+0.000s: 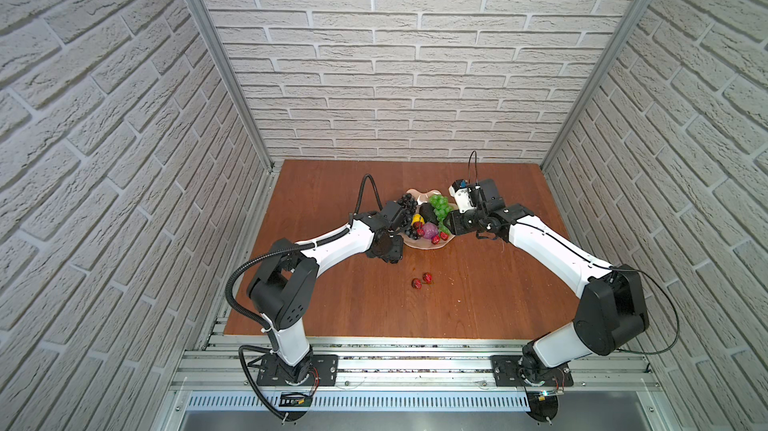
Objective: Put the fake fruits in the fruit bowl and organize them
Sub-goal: 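Lower the left gripper and grasp the black cherry pair beside the bowl, then lift the black cherries with the left gripper onto the green grapes in the bowl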
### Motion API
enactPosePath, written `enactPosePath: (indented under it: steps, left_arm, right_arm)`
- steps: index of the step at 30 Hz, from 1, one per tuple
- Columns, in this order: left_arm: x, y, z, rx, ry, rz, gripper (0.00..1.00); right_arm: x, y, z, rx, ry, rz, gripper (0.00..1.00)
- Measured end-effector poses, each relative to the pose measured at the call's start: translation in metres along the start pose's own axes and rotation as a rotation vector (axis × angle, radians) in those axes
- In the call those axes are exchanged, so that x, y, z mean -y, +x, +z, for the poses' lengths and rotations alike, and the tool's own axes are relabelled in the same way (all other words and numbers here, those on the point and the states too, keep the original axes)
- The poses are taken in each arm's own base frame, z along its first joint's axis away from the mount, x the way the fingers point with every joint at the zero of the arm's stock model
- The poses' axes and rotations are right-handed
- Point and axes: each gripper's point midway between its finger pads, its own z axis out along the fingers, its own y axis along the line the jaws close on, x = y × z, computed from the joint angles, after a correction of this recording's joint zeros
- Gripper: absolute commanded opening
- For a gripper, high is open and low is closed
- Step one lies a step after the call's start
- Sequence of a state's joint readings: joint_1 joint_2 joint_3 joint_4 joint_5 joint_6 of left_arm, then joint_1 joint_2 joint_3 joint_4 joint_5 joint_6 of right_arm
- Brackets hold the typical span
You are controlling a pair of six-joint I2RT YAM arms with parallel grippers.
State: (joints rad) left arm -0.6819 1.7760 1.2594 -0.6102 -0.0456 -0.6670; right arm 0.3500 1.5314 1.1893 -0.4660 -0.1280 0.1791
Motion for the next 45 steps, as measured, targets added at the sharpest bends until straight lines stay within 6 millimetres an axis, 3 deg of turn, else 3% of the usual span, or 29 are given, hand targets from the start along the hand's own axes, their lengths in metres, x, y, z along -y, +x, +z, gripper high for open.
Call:
enactPosePath:
  steps: [4,14,25,37,41,45]
  left_arm:
    - [0.0,-0.01,0.007,0.008,-0.007,-0.005,0.61]
    - [-0.01,-0.004,0.027,-0.03,-0.049,-0.014,0.45]
    - [-0.011,-0.018,0.028,0.013,-0.028,-0.034,0.26]
    - [-0.011,-0.017,0.033,0.02,-0.013,-0.029,0.04]
    - [-0.014,-0.011,0.033,0.017,-0.01,-0.022,0.0]
    - [-0.015,-0.008,0.02,0.037,0.003,-0.016,0.0]
  right_arm:
    - [0.001,0.005,0.003,-0.009,0.001,-0.001,0.42]
    - [0.0,0.004,0.003,-0.004,-0.007,-0.01,0.41]
    - [-0.001,0.008,0.006,-0.011,-0.015,-0.008,0.4]
    - [-0.003,0.009,0.006,-0.014,-0.03,-0.001,0.38]
    - [-0.004,0.009,0.006,-0.014,-0.034,0.003,0.38]
    - [-0.004,0.011,0.007,-0.018,-0.034,0.01,0.38]
